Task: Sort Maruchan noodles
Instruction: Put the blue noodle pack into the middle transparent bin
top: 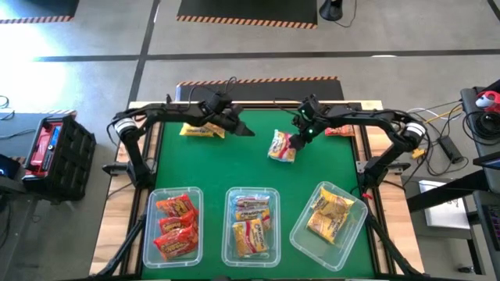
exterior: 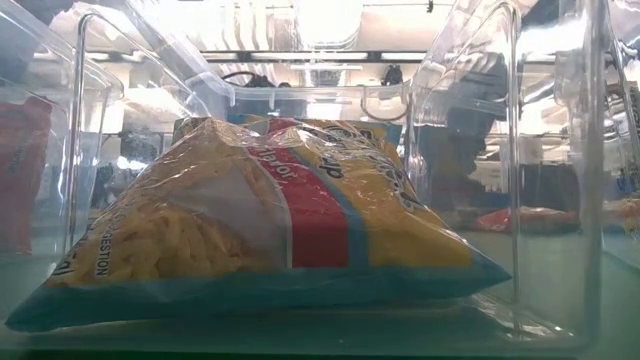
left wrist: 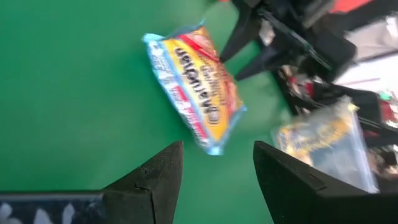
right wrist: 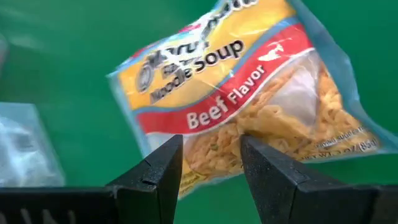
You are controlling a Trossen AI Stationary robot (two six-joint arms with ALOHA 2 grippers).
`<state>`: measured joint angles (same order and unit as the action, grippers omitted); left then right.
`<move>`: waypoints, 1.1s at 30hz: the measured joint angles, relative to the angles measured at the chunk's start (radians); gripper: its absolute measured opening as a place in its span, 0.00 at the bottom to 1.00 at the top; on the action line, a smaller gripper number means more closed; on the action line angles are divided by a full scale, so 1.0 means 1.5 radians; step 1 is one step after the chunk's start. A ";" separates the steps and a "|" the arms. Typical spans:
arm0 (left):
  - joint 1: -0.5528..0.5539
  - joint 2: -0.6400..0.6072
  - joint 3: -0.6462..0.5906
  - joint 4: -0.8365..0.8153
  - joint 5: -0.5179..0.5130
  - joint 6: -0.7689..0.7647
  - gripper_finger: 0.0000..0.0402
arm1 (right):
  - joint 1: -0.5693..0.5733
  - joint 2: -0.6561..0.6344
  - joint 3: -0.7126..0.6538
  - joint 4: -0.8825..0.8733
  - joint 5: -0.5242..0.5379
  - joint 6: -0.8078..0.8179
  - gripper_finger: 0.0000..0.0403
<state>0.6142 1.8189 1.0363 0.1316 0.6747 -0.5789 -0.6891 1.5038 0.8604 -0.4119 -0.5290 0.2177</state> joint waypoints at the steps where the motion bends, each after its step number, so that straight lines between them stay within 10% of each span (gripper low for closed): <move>1: -0.004 0.000 0.000 -0.001 -0.019 -0.005 0.44 | 0.000 0.004 0.000 0.002 0.012 -0.004 0.38; 33: -0.087 0.000 -0.001 0.021 -0.268 -0.214 0.44 | 0.001 0.098 0.001 0.241 -0.055 -0.034 0.38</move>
<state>0.4836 1.8190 1.0351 0.1629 0.2725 -0.8994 -0.6880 1.6505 0.8626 -0.0506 -0.6114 0.1674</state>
